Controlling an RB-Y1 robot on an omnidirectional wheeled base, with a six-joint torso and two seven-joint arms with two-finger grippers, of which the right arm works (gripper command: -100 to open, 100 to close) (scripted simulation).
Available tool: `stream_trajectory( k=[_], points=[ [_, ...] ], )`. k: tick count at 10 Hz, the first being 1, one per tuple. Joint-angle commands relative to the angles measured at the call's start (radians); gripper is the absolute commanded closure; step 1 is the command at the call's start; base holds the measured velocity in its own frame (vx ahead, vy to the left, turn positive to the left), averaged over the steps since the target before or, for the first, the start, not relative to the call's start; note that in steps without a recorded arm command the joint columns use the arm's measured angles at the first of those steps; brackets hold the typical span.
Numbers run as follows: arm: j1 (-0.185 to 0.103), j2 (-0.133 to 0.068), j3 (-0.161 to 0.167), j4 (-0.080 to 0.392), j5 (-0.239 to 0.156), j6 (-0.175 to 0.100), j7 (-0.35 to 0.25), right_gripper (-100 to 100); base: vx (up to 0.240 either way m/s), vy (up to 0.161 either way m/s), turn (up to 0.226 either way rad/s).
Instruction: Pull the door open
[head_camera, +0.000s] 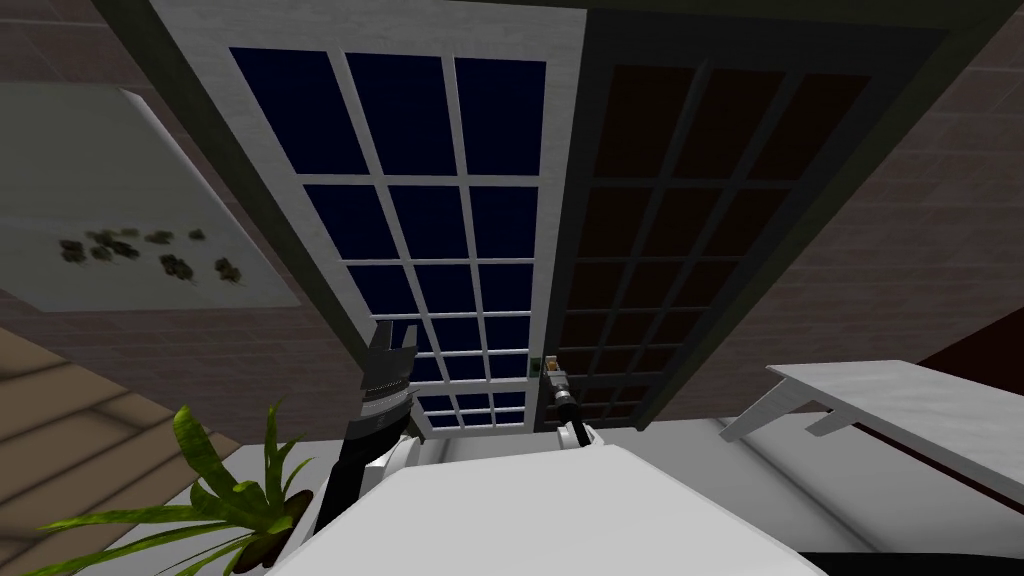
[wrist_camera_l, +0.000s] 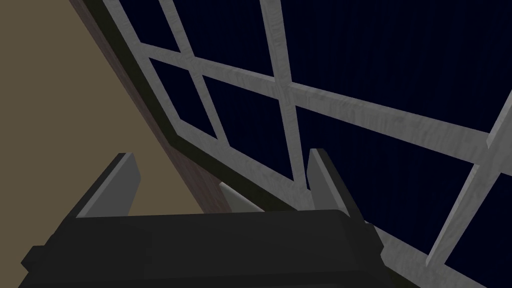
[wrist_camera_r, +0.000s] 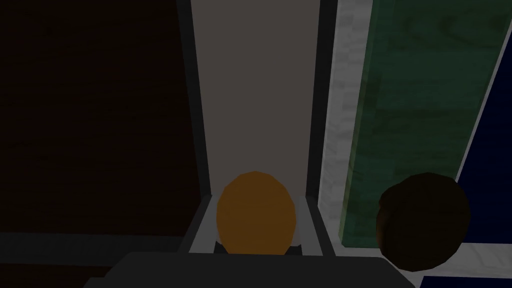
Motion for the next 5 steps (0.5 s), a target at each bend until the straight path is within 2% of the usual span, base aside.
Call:
stream_trajectory(
  k=[1, 2, 4, 5],
  points=[
    [-0.002, 0.000, 0.000, -0.001, 0.000, 0.001, 0.000, 100, 0.000, 0.000, 0.000],
    [0.026, -0.007, -0.002, 0.009, -0.004, 0.002, -0.012, 100, -0.080, 0.038, -0.016],
    [0.043, -0.012, -0.003, 0.014, -0.006, 0.004, -0.021, 100, -0.135, 0.026, -0.027],
    [0.042, -0.012, -0.003, 0.014, -0.006, 0.004, -0.021, 100, -0.103, 0.006, -0.005]
  ],
)
